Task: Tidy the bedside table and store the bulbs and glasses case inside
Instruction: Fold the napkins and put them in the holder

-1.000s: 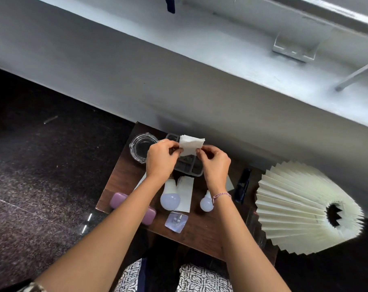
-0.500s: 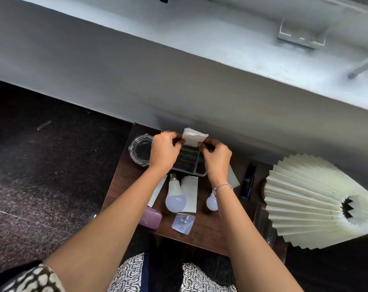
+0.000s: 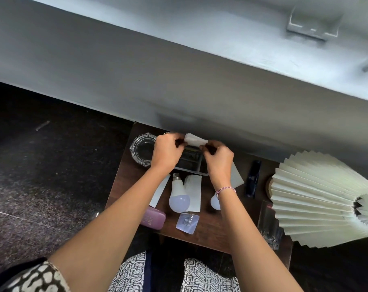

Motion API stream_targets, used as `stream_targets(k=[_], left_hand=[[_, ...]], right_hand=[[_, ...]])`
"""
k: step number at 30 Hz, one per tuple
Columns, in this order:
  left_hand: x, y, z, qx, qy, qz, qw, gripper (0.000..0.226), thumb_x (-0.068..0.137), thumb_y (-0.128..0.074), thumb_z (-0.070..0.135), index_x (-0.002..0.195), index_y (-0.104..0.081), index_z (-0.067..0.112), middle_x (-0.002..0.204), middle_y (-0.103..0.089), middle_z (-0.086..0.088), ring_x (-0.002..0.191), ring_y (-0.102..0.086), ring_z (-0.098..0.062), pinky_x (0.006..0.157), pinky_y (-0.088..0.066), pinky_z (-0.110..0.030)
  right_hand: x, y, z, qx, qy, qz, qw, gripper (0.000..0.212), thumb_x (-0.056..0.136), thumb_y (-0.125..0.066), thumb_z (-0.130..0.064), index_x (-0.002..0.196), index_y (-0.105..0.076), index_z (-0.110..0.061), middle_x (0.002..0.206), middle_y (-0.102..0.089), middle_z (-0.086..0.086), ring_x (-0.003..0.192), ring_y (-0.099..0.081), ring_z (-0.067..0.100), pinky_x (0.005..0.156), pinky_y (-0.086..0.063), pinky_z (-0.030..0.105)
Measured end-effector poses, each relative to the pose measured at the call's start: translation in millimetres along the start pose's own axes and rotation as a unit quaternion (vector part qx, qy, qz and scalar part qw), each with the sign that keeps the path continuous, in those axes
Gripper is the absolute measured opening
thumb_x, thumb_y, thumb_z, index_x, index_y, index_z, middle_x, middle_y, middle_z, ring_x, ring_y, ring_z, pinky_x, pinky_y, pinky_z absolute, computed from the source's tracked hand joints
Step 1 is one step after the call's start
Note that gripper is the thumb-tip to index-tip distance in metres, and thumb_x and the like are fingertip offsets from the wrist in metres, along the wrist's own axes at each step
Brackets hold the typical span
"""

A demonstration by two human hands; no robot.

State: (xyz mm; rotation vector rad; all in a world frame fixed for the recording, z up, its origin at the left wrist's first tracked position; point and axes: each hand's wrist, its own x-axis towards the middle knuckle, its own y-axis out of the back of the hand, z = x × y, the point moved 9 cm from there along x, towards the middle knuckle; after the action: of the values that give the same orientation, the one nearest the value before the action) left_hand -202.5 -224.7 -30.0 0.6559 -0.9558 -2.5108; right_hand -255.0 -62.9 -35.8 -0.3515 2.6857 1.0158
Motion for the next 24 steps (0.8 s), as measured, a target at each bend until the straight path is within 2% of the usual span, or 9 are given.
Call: stream_targets(k=[4,7,10,13,18,24], left_hand=[[-1.2,-0.2,-2.7,-0.014,0.0,0.004,1.0,0.026,0.08,-0.068,0.012,0.106,-0.071,0.014,0.101,-0.073,-0.004,0.093,-0.068,-0.019,0.087,-0.052,-0.028],[-5.5,1.1,-9.4,-0.036,0.018,0.018,0.999,0.03,0.08,-0.069,0.012,0.109,-0.069,0.019,0.101,-0.072,-0.003,0.091,-0.067,-0.017,0.088,-0.053,-0.033],[-15.6,5.3,-14.9,-0.039,0.023,0.041,0.998,0.029,0.079,-0.07,0.014,0.108,-0.068,0.017,0.093,-0.07,-0.004,0.08,-0.066,-0.019,0.082,-0.054,-0.039],[-29.0,10.9,-17.3,-0.027,0.021,0.063,0.997,0.029,0.079,-0.07,0.015,0.108,-0.068,0.017,0.086,-0.067,-0.003,0.069,-0.061,-0.014,0.078,-0.054,-0.035],[-49.5,17.1,-31.8,-0.028,0.033,0.074,0.996,0.025,0.08,-0.069,0.014,0.105,-0.068,0.02,0.084,-0.065,0.003,0.066,-0.056,-0.01,0.075,-0.052,-0.026],[-72.9,20.3,-55.5,-0.014,0.053,0.081,0.995,0.018,0.081,-0.068,0.017,0.099,-0.069,0.022,0.083,-0.065,0.006,0.066,-0.057,-0.008,0.072,-0.051,-0.023]], right_hand=[[-1.6,-0.1,2.2,0.008,0.002,-0.005,1.0,0.022,0.085,-0.066,-0.009,0.107,-0.069,-0.008,0.105,-0.071,0.008,0.096,-0.065,0.016,0.083,-0.044,0.016],[-3.4,1.7,4.5,0.016,0.002,-0.003,1.0,0.021,0.085,-0.066,-0.008,0.105,-0.069,-0.008,0.104,-0.071,0.006,0.096,-0.065,0.013,0.084,-0.044,0.014],[-7.5,7.4,4.6,0.032,0.006,0.018,0.999,0.02,0.083,-0.067,-0.006,0.103,-0.069,-0.008,0.102,-0.069,0.005,0.089,-0.063,0.009,0.082,-0.047,0.01],[-16.9,17.4,3.0,0.054,0.024,0.059,0.996,0.02,0.082,-0.068,-0.007,0.102,-0.068,-0.01,0.098,-0.064,0.002,0.077,-0.055,-0.002,0.073,-0.041,-0.002],[-44.8,22.0,4.0,0.092,0.027,0.1,0.99,0.01,0.085,-0.065,-0.009,0.096,-0.066,-0.008,0.094,-0.063,0.005,0.074,-0.055,0.0,0.066,-0.044,0.005],[-81.1,-2.9,-3.1,0.129,0.03,0.079,0.988,0.007,0.088,-0.062,-0.008,0.091,-0.066,-0.013,0.091,-0.063,0.002,0.078,-0.057,0.003,0.068,-0.044,0.007]])
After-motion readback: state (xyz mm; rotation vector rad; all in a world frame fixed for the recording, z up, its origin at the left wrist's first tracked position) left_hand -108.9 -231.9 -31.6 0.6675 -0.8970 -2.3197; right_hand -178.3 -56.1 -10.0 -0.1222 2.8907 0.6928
